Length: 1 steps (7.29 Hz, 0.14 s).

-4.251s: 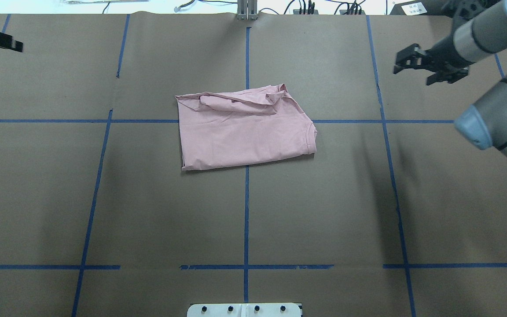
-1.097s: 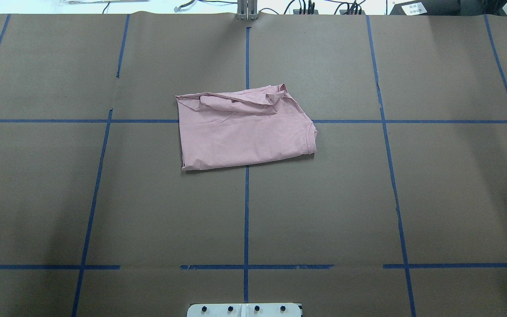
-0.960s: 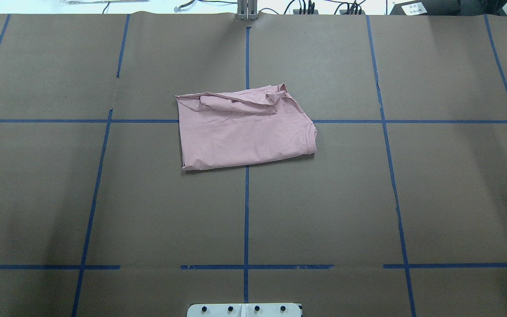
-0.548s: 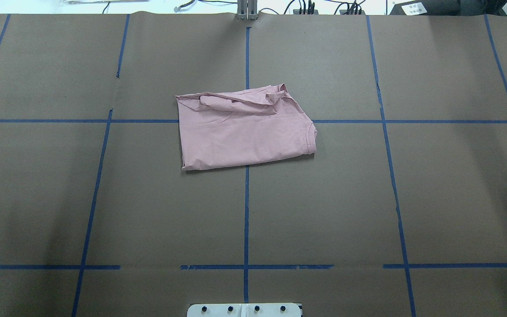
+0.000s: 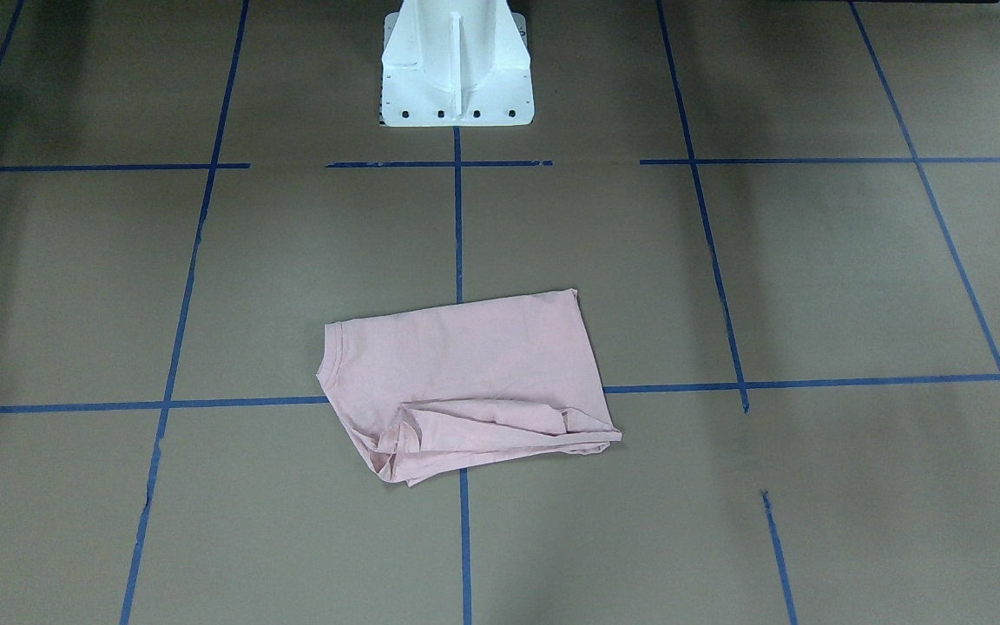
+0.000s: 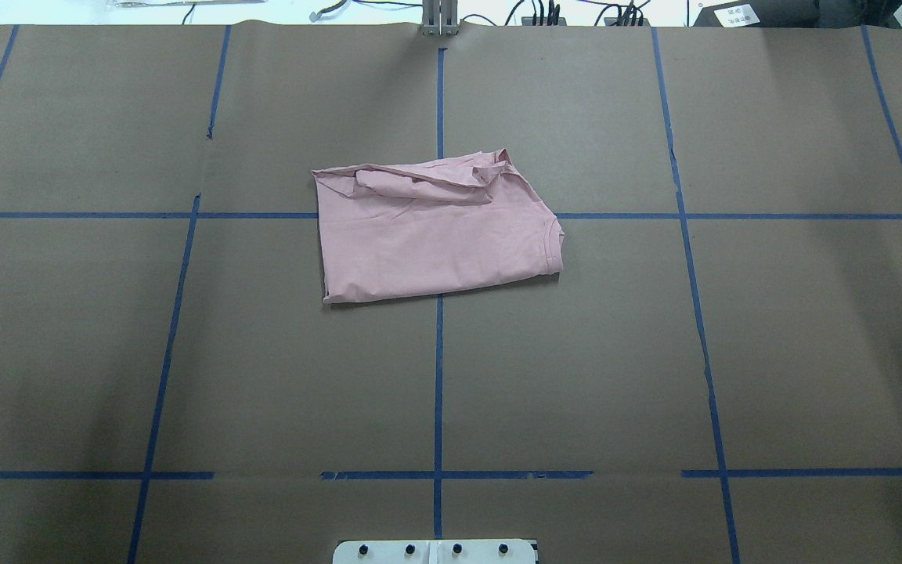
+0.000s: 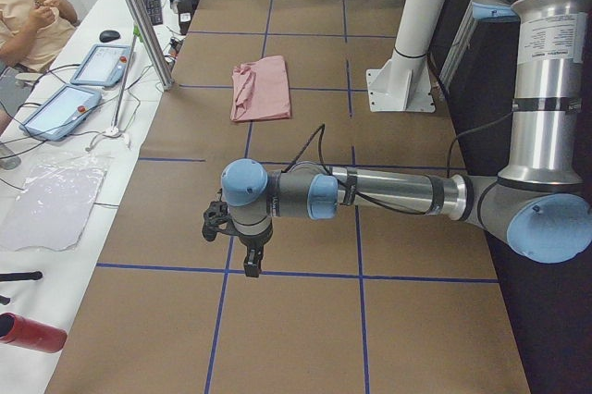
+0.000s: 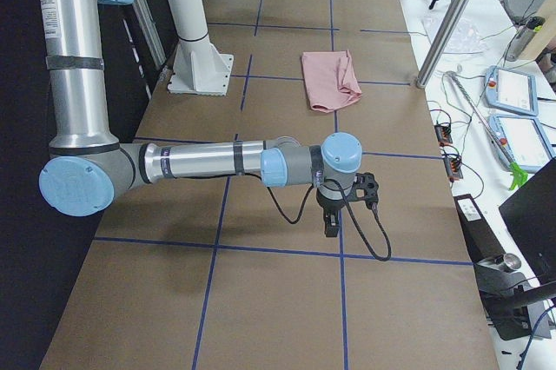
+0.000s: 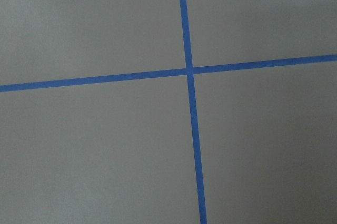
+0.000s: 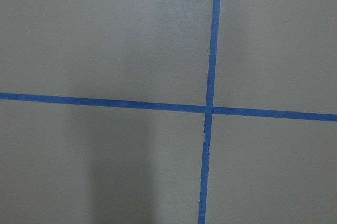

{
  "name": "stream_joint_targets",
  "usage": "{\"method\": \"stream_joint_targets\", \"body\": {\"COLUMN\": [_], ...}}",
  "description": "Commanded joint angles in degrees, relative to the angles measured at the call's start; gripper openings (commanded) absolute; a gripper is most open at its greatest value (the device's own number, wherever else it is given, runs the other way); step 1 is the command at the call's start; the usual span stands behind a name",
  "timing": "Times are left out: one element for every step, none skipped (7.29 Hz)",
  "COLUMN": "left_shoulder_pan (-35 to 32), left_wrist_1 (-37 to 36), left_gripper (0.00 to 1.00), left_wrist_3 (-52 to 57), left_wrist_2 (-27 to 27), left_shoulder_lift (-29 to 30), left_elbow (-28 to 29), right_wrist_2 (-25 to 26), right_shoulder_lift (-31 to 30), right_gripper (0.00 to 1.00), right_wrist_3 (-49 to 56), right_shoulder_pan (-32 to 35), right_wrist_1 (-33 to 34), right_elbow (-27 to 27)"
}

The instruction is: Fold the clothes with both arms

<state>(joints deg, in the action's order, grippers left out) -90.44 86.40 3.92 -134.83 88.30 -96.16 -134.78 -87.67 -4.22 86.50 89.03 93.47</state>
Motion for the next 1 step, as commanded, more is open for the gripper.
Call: {"method": "stream_joint_targets", "body": {"left_shoulder_pan": [0.0], "left_wrist_1": [-0.5], "left_gripper": [1.00], "left_wrist_3": [0.0], "left_wrist_2": [0.0], "left_shoulder_lift": [-0.1], "left_elbow": [-0.1], "right_wrist_2": [-0.5], "right_shoulder_lift": [-0.5], "right_gripper": [1.00], "right_wrist_3": [0.0], "right_shoulder_pan": [0.0], "right_wrist_1": [0.3], "right_elbow": [0.1]}}
